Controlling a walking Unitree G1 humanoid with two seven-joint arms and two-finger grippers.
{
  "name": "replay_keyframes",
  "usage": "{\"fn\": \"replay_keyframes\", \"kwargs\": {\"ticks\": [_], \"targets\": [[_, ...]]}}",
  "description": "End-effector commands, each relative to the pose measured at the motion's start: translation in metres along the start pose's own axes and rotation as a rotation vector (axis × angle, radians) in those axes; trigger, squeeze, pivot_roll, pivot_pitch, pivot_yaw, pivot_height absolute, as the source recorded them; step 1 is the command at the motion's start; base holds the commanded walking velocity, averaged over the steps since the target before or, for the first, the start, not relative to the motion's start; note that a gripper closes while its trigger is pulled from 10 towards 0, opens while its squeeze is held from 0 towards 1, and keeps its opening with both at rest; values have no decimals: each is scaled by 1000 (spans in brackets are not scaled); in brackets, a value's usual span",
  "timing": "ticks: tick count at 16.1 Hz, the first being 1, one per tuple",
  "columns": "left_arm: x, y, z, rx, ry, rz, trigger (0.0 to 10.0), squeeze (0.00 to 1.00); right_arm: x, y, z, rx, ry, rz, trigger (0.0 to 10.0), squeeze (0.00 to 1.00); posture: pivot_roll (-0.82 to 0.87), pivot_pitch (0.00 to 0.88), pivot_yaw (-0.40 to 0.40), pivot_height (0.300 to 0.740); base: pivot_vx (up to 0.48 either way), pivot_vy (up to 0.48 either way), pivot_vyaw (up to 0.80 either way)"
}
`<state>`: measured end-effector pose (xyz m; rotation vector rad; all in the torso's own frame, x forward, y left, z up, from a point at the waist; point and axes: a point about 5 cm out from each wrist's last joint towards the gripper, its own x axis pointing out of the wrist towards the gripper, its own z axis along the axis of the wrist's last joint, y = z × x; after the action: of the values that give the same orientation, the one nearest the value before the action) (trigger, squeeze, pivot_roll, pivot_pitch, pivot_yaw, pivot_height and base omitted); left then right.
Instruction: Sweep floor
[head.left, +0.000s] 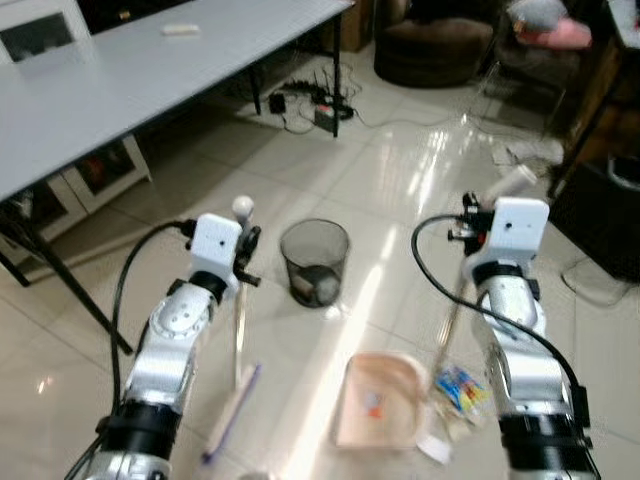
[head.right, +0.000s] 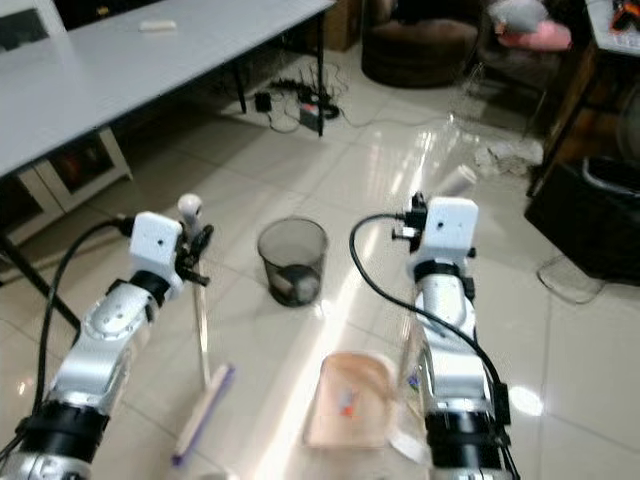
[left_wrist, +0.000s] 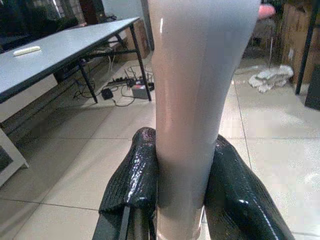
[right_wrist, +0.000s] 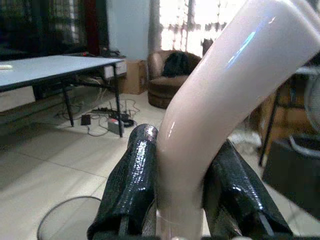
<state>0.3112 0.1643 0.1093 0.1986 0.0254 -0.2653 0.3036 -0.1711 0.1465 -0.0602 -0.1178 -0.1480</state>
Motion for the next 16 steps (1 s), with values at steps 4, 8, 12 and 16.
{"fn": "replay_keyframes", "kwargs": {"ticks": [4, 8, 12, 16], "targets": [[6, -2, 15, 25, -62, -11, 10000, 0, 0, -5, 6, 27, -13, -24, 10000, 0, -23, 0, 54, 740, 0, -407, 0], [9, 3, 17, 6, -60, 0, 10000, 0, -3, -5, 2, 92, 12, -40, 10000, 0, -25, 0, 57, 740, 0, 140, -517], [11, 6, 19, 7, -74, 5, 10000, 0, -11, -10, 0, 129, 26, -79, 10000, 0, -29, 0, 59, 740, 0, 472, -800], [12, 4, 20, 21, -75, 2, 10000, 0, -13, -12, 0, 133, 27, -83, 10000, 0, -31, 0, 60, 740, 0, 435, -800]]}}
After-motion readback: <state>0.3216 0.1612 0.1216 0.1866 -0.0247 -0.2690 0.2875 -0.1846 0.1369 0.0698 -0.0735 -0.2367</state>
